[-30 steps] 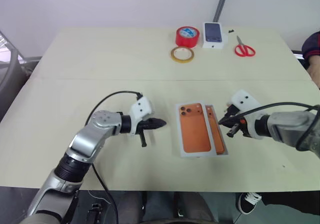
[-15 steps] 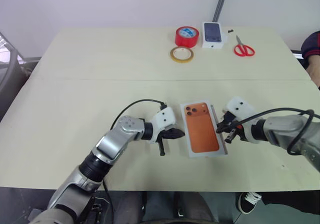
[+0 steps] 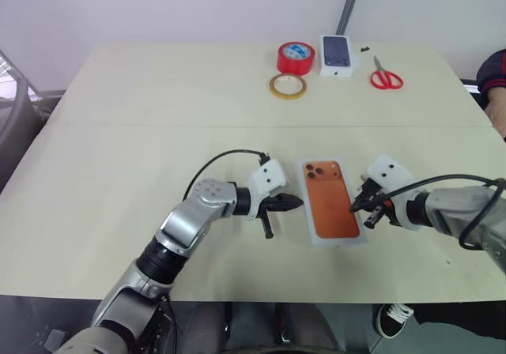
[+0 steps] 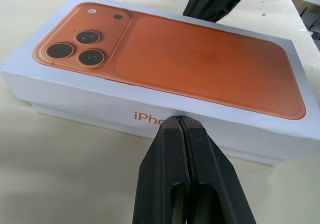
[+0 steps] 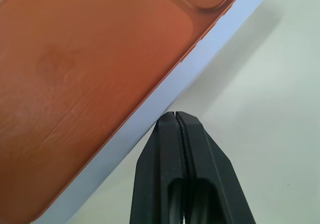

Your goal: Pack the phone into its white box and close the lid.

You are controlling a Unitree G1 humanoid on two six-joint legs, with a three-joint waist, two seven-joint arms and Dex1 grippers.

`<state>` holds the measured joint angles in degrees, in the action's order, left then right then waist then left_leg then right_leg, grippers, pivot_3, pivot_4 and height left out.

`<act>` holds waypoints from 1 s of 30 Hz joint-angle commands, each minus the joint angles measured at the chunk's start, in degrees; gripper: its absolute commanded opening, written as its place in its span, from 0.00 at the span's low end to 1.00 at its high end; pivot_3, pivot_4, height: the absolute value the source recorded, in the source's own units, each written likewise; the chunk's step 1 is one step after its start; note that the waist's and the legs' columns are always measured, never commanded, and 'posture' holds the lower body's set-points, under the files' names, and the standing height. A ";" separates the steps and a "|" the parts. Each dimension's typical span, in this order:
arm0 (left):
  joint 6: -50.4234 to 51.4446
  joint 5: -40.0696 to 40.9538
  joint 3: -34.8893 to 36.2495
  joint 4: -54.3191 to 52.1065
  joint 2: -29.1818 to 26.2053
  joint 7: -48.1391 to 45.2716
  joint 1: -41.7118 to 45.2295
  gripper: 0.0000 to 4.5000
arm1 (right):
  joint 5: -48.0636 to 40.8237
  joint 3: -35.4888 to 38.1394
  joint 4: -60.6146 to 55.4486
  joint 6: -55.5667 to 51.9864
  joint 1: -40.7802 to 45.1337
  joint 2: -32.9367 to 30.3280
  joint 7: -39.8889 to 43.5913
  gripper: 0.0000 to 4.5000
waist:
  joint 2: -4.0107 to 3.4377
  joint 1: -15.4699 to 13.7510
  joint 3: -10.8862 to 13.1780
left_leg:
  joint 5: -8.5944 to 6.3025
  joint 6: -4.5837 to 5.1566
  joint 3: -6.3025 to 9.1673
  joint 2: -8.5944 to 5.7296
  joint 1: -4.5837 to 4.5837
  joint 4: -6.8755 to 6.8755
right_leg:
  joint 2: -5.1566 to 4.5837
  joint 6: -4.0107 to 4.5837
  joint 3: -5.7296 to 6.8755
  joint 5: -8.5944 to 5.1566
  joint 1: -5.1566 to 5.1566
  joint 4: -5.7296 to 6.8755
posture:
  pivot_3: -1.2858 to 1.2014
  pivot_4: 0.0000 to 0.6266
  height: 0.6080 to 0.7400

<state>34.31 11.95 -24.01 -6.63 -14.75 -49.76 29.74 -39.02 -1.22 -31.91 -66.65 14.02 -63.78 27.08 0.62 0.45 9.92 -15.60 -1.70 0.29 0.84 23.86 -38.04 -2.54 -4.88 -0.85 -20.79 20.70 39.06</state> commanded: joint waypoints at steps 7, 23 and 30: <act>-1.33 0.06 -0.42 -0.32 1.16 0.02 1.01 0.00 | 2.22 1.82 -2.14 0.51 -1.14 1.89 1.60 0.01 | 0.00 0.04 0.00 | 0.00 0.00 0.00 0.00 -0.01 0.00 | 0.00 0.00 0.00 0.00 -0.01 0.00 | 0.52 0.24 1.00; 0.22 3.32 5.95 0.98 0.99 1.34 2.23 0.00 | 3.99 14.92 -4.02 6.87 -10.07 -2.61 12.81 0.01 | -0.01 -0.23 -0.01 | 0.00 0.00 0.01 -0.01 -0.02 -0.02 | 0.01 0.00 0.01 0.00 -0.03 0.02 | 0.52 0.24 1.00; 0.38 1.82 3.73 4.35 4.83 3.26 6.10 0.00 | 1.78 15.35 -11.89 7.74 -17.20 0.51 15.32 0.01 | 0.04 -1.13 -0.01 | 0.00 0.00 0.00 -0.04 -0.20 -0.05 | 0.02 -0.01 0.00 0.00 -0.23 -0.02 | 0.52 0.24 1.00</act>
<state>35.44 14.89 -18.19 -2.91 -10.40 -46.89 35.04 -36.78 14.45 -41.08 -59.26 -3.12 -63.93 43.07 0.66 -0.68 9.91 -15.61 -1.70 0.30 0.81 23.61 -38.09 -2.52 -4.90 -0.85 -20.79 20.42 39.04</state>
